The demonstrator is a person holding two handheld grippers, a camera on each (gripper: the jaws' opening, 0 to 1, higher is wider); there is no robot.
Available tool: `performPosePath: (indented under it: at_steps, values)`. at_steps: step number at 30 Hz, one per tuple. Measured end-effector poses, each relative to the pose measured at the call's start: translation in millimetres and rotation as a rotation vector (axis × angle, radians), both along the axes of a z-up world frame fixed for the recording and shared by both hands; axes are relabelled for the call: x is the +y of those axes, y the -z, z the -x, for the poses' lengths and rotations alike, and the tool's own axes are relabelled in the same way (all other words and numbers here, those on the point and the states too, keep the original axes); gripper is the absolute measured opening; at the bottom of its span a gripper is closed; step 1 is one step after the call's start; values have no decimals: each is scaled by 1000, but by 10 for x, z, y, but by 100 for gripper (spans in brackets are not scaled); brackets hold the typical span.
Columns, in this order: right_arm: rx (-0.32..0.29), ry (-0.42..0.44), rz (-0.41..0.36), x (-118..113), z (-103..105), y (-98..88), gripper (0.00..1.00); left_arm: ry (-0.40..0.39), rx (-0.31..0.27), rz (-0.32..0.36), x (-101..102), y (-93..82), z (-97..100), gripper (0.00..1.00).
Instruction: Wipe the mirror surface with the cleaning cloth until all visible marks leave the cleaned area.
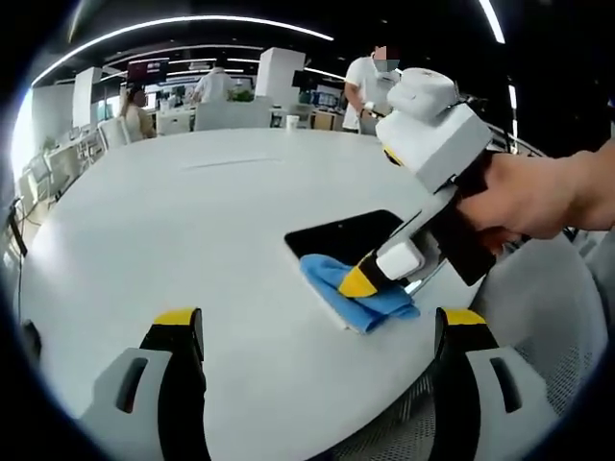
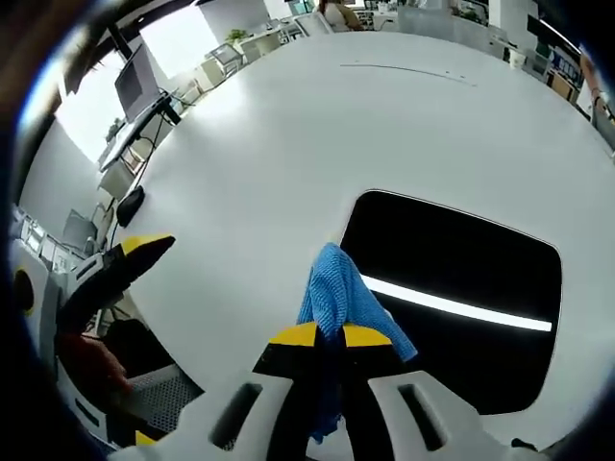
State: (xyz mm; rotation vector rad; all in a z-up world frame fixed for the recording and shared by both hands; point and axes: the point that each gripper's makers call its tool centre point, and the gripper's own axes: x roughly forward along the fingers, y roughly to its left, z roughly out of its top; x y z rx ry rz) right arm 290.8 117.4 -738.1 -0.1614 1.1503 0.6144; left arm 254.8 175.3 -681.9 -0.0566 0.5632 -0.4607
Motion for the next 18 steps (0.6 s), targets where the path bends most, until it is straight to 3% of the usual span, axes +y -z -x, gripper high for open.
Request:
performPosePath:
  at_steps: [18]
  values:
    - [-7, -55, -1, 29, -66, 9, 1, 39, 3, -39, -48, 21, 20, 99]
